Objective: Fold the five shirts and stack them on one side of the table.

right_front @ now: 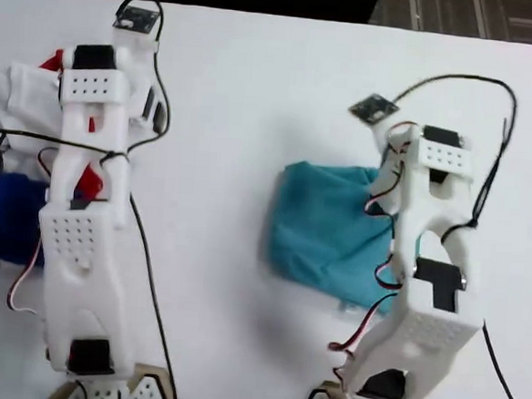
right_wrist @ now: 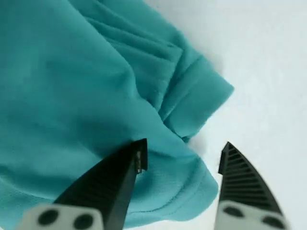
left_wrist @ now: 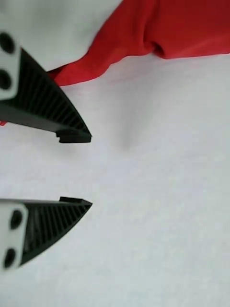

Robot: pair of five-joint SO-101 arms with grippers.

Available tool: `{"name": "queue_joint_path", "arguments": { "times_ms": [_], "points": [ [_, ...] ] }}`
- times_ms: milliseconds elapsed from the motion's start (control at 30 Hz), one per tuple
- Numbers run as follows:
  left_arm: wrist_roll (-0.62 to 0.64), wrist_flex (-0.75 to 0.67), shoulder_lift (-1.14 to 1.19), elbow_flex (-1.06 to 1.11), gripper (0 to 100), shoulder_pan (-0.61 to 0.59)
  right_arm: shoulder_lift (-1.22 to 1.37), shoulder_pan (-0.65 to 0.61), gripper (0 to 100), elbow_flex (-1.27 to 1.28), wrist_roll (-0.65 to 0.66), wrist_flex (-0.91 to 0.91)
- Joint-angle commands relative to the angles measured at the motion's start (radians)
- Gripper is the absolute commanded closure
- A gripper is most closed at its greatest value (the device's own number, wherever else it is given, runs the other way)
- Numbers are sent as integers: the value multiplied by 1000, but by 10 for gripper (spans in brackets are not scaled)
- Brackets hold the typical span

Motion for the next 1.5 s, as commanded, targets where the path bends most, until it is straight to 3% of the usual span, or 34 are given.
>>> {"name": "queue_joint_path", "arguments": {
  "times_ms": [0,267,500,1100,1267,1467],
  "points": [
    [-3,-11,-77,-7,790,-3,-2,-33,747,-48,37,16],
    [-3,-9,-78,-7,790,-3,58,-27,758,-46,40,21],
    [-3,-9,-80,-7,790,-3,70,-28,982,-61,35,21],
    [-3,-9,-80,-7,790,-3,73,-18,978,-508,34,298],
    [-3,-9,-80,-7,790,-3,81,-12,978,-482,40,323],
    [-3,-9,-80,-7,790,-3,81,-15,968,-402,34,222]
  ]
}}
